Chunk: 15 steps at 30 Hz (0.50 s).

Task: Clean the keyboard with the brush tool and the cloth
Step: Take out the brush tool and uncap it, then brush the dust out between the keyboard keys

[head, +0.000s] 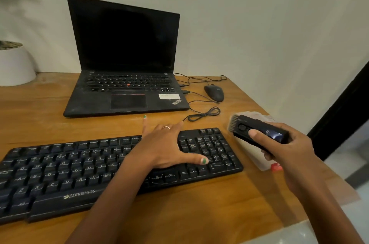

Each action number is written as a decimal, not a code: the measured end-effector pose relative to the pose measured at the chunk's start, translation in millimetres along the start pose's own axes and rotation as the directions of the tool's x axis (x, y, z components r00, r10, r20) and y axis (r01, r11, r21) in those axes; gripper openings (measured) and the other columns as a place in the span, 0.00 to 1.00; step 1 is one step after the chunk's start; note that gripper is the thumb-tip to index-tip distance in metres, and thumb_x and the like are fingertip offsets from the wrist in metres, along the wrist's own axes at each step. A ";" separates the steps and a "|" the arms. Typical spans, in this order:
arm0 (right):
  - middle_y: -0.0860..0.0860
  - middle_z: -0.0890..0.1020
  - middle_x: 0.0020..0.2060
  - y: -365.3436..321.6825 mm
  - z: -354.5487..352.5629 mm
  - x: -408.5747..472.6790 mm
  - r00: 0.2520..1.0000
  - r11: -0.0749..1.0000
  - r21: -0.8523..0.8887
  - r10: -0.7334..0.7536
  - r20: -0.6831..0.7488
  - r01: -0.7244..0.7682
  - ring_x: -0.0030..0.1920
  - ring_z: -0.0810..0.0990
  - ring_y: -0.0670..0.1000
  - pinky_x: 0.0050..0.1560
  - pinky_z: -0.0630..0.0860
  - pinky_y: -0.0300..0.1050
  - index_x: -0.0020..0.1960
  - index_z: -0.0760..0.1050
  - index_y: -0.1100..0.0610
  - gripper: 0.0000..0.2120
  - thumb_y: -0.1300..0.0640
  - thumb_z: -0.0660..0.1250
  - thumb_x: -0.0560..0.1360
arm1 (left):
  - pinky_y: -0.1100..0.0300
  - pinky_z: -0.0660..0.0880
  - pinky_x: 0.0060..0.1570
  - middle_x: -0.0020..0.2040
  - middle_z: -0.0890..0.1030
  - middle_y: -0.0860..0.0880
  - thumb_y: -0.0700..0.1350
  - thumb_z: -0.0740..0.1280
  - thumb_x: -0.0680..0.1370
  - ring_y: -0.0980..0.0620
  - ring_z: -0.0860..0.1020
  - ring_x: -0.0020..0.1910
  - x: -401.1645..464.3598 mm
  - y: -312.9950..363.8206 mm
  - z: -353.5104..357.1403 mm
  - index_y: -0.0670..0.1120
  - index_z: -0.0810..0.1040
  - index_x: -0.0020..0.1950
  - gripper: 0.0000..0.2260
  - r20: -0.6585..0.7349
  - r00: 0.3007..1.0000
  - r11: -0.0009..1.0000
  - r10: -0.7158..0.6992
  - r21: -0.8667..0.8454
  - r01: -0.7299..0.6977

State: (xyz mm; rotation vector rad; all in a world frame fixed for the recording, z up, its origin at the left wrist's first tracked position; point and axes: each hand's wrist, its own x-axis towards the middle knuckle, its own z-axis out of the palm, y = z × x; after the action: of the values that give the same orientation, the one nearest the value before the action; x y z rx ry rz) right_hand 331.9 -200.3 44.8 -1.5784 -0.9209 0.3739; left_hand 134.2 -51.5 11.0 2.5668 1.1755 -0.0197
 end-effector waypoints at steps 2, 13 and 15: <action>0.52 0.81 0.38 -1.4 1.9 0.4 1.000 0.999 -0.028 -0.025 -0.003 0.024 0.31 0.75 0.47 0.30 0.74 0.40 0.45 0.77 0.49 0.11 0.52 0.74 0.64 | 0.35 0.30 0.69 0.80 0.52 0.47 0.80 0.54 0.55 0.47 0.48 0.78 -2.0 2.6 0.8 0.53 0.42 0.80 0.59 0.033 0.999 1.000 0.017 0.012 -0.018; 0.52 0.80 0.36 -2.3 18.1 15.8 0.987 0.992 -0.062 -0.112 -0.113 0.106 0.27 0.74 0.43 0.25 0.72 0.34 0.44 0.76 0.51 0.07 0.51 0.72 0.70 | 0.39 0.28 0.69 0.80 0.42 0.49 0.74 0.70 0.60 0.46 0.38 0.78 -5.8 5.9 -1.3 0.50 0.37 0.79 0.62 0.140 0.989 0.999 0.037 0.018 -0.040; 0.52 0.81 0.37 -3.5 20.4 22.3 0.982 0.989 -0.081 -0.134 -0.133 0.124 0.26 0.74 0.43 0.25 0.72 0.35 0.45 0.75 0.51 0.07 0.50 0.70 0.72 | 0.39 0.29 0.70 0.80 0.41 0.50 0.74 0.71 0.60 0.46 0.38 0.78 -5.7 5.1 -1.2 0.49 0.37 0.79 0.63 0.150 0.988 0.999 0.044 0.008 -0.046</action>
State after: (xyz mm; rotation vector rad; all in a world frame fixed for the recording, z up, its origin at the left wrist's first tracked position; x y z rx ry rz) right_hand 330.7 -170.2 48.9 -1.5796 -0.9320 0.1393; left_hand 134.0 -58.5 14.4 2.5510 1.0648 -0.2054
